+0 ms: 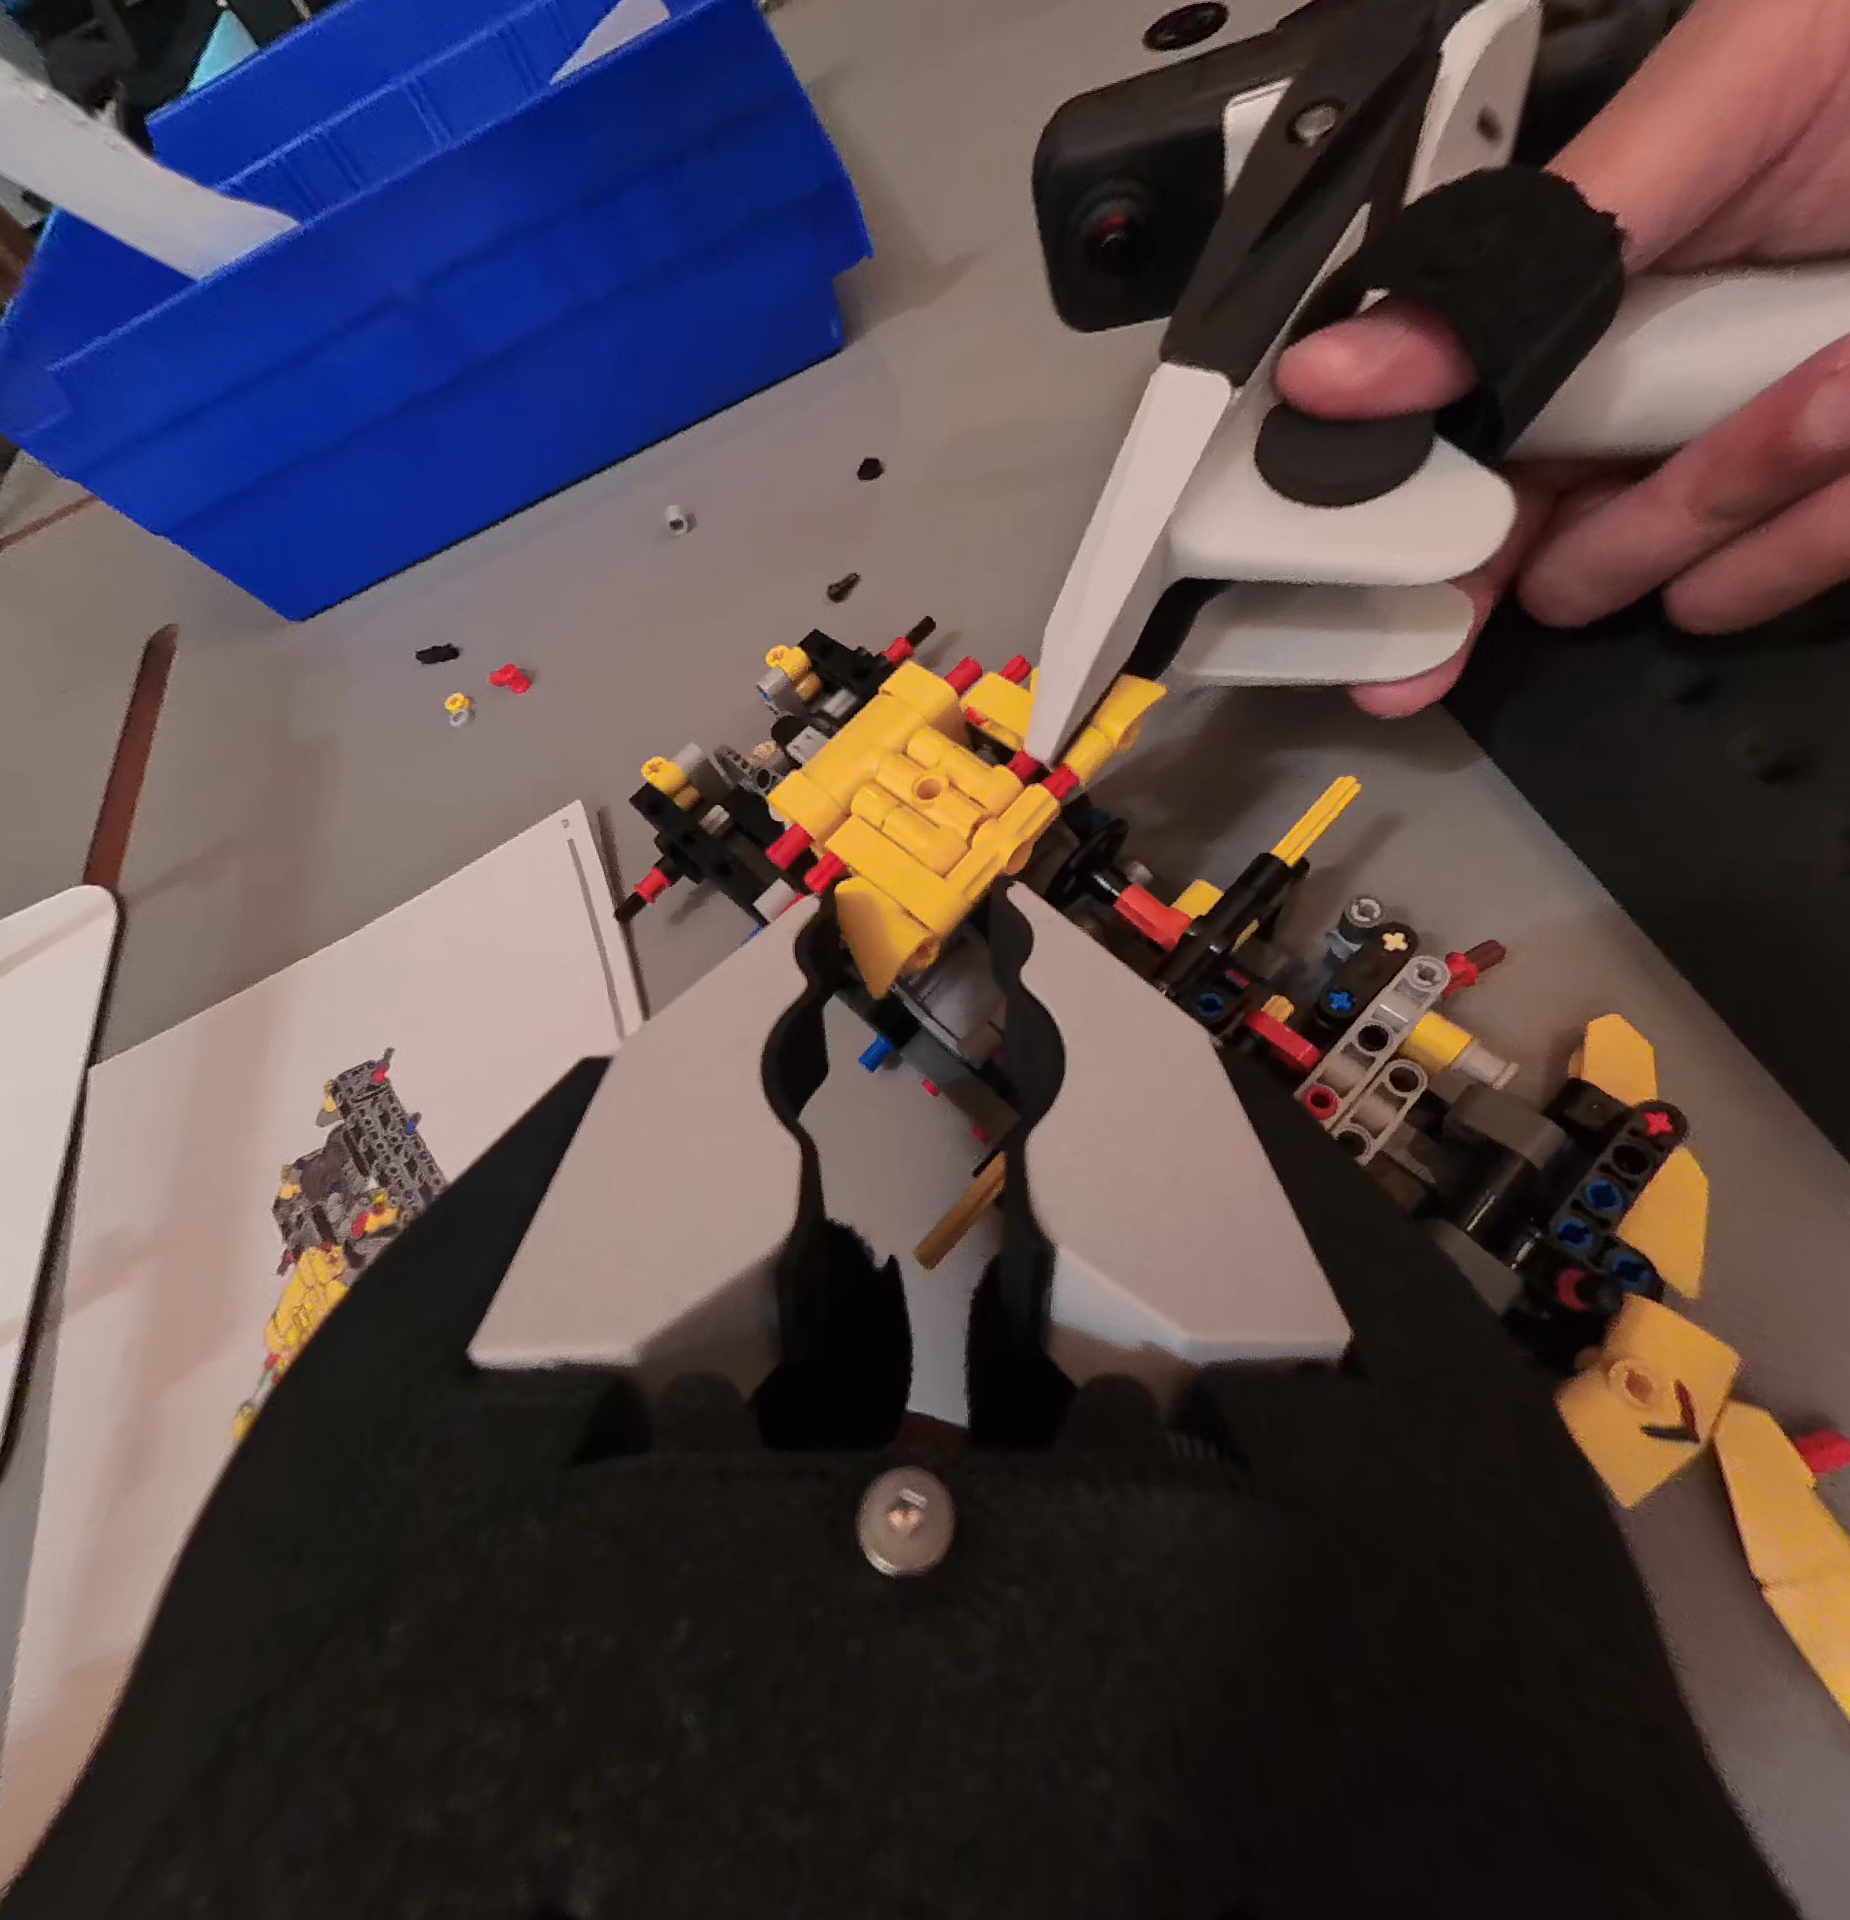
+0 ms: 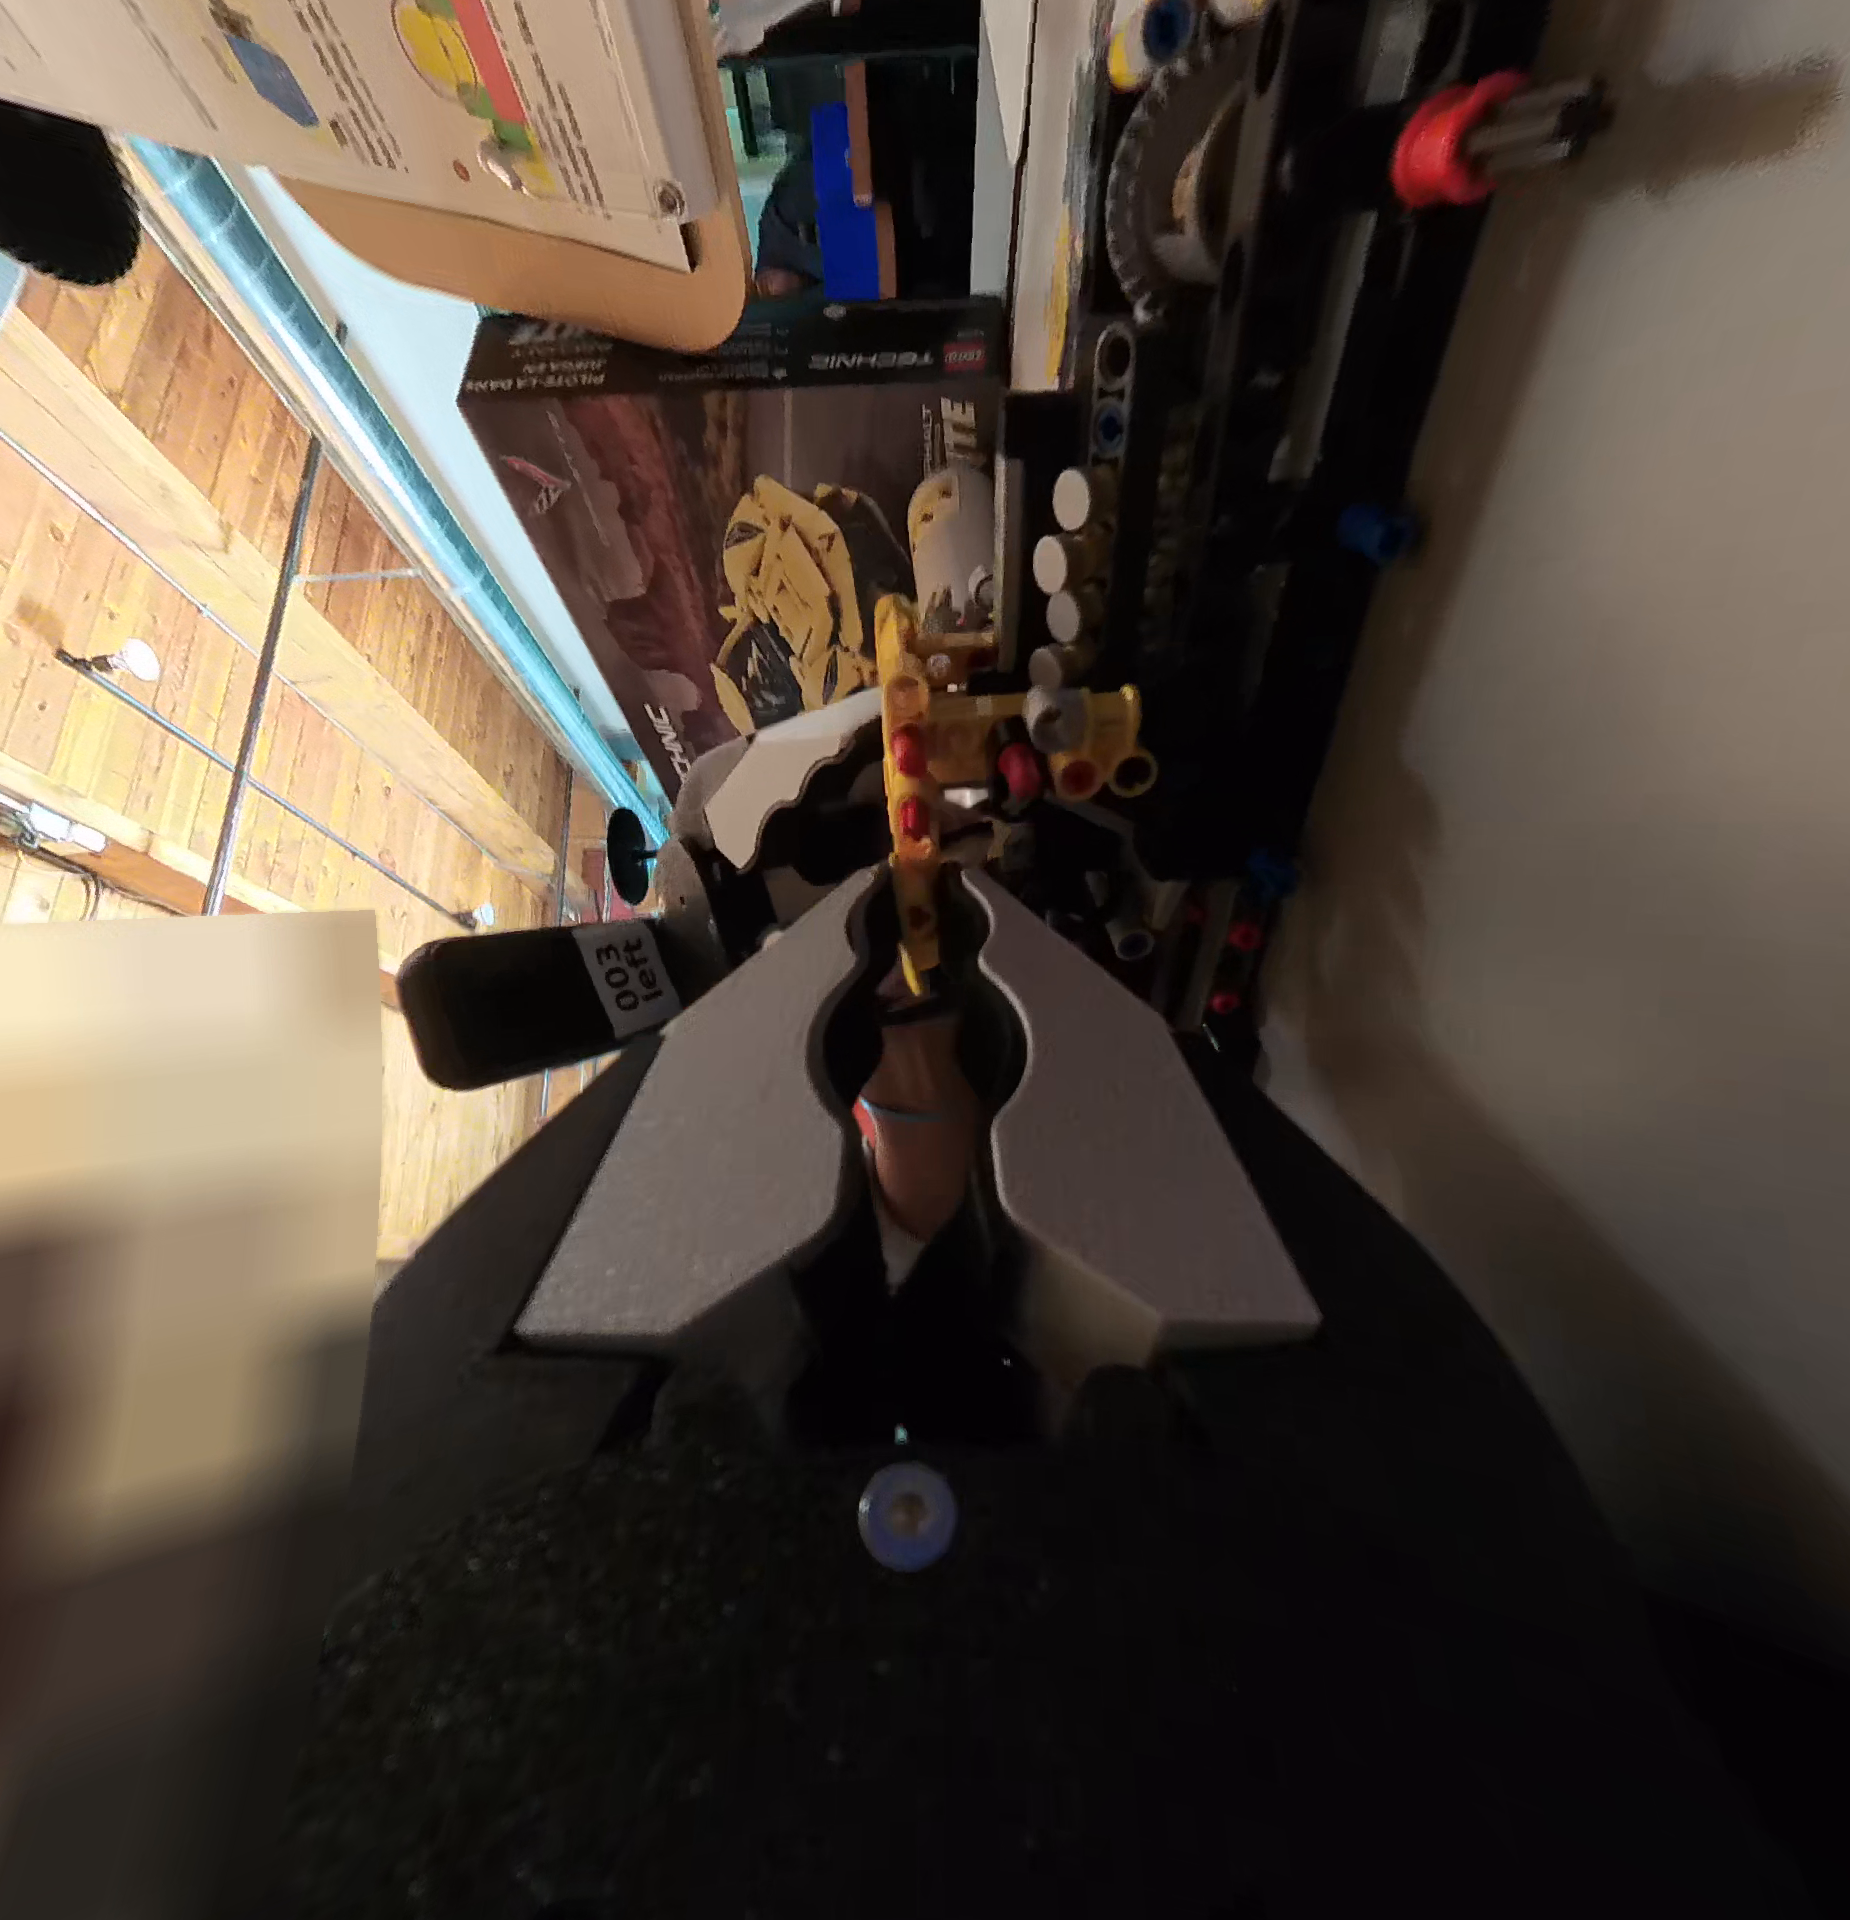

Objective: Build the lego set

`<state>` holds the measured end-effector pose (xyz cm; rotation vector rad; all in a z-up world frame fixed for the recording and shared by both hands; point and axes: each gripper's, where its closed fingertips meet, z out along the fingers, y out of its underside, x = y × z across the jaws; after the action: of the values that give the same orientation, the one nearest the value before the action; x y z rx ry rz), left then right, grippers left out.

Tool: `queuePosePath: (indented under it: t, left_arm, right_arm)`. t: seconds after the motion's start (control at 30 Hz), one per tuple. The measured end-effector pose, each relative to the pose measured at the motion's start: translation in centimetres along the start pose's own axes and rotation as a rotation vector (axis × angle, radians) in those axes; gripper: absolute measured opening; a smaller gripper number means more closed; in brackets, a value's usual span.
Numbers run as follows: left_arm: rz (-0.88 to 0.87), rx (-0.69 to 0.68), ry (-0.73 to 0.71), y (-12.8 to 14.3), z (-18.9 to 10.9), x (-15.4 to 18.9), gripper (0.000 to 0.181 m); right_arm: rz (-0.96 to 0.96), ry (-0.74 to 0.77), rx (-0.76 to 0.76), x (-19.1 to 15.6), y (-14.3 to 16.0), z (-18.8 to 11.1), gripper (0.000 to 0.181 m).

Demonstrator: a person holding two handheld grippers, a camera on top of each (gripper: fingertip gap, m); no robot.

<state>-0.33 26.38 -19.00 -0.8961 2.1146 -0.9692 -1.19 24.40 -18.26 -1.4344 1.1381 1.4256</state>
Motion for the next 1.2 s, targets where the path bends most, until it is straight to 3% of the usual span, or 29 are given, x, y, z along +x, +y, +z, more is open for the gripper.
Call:
queuePosePath:
  t: [0.17, 0.3, 0.47, 0.67, 0.77, 0.9, 1.03, 1.2]
  left_arm:
    - [0.021, -0.024, -0.037, -0.1, 0.26, 0.09, 0.028]
    - [-0.005, -0.02, -0.019, -0.18, 0.29, 0.15, 0.028]
    - [0.029, -0.02, -0.019, -0.16, 0.23, 0.28, 0.028]
    - [0.041, -0.019, 0.002, -0.08, 0.1, 0.43, 0.028]
    - [0.023, -0.018, 0.002, -0.11, 0.22, 0.47, 0.028]
    - [-0.011, -0.012, 0.026, -0.13, 0.27, 0.73, 0.028]
    - [0.016, -0.007, 0.011, -0.25, 0.26, 0.71, 0.028]
    - [0.0, 0.004, 0.042, -0.01, -0.01, 0.44, 0.028]
  right_arm:
    - [-0.063, 0.043, 0.032, 0.1, -0.1, -0.24, 0.007]
    - [0.039, -0.03, -0.012, -0.09, -0.04, -0.26, 0.005]
    - [-0.105, 0.07, -0.017, 0.26, 0.25, -0.21, 0.005]
    - [-0.094, 0.036, -0.053, 0.08, 0.46, -0.13, 0.005]
    - [-0.251, 0.105, -0.053, 0.17, 0.45, -0.23, 0.005]
    - [-0.212, 0.065, -0.082, 0.03, 0.72, -0.36, 0.005]
    - [-0.034, -0.012, -0.113, -0.08, 0.6, -0.38, 0.006]
    - [-0.018, -0.01, -0.099, -0.06, 0.46, -0.01, 0.005]
